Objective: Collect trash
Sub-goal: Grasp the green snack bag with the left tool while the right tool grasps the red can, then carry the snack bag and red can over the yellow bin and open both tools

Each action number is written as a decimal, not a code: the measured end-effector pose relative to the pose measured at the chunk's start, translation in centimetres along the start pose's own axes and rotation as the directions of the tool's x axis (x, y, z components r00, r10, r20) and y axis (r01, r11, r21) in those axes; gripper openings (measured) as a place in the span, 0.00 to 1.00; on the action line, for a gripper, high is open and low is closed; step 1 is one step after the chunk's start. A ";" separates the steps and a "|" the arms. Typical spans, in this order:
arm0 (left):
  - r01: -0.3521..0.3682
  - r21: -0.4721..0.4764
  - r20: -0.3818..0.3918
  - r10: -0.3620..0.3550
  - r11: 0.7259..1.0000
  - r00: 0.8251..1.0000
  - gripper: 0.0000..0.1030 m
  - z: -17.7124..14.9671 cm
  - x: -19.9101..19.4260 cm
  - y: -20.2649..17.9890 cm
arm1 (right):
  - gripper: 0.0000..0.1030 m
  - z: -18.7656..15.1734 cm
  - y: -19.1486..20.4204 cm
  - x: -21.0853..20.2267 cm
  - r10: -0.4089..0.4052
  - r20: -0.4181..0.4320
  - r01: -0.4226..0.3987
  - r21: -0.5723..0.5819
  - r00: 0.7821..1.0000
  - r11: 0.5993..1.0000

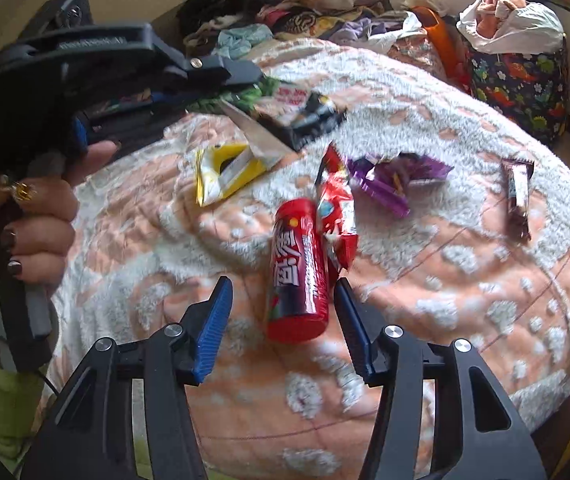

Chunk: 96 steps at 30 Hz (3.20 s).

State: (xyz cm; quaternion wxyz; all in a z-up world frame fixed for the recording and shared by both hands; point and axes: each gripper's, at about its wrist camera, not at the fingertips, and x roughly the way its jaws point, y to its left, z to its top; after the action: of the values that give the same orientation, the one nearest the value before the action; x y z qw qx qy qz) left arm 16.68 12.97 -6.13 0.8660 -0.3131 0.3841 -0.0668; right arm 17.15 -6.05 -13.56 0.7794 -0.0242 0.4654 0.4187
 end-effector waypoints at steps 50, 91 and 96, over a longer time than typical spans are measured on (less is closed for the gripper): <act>0.054 0.184 -0.062 -0.043 0.981 0.997 0.02 -5.1 0.4 -8.7 | 0.26 -4.8 -8.1 -16.7 -0.267 0.392 0.133 0.335 0.880 0.933; 0.152 0.383 -0.165 -0.094 0.911 0.982 0.02 -10.6 5.2 -18.7 | 0.26 -9.6 -15.2 -26.4 -0.520 0.459 0.235 0.544 0.720 0.806; 0.161 0.400 -0.182 -0.093 0.902 0.979 0.02 -11.5 5.7 -19.4 | 0.26 -10.2 -16.1 -26.9 -0.542 0.448 0.243 0.567 0.711 0.787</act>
State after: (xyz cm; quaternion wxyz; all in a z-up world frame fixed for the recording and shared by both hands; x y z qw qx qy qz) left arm 14.94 -10.15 -4.06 0.8731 -0.1411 0.4075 -0.2276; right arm 15.07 -37.78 -4.96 0.9381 0.1942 0.2696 0.0977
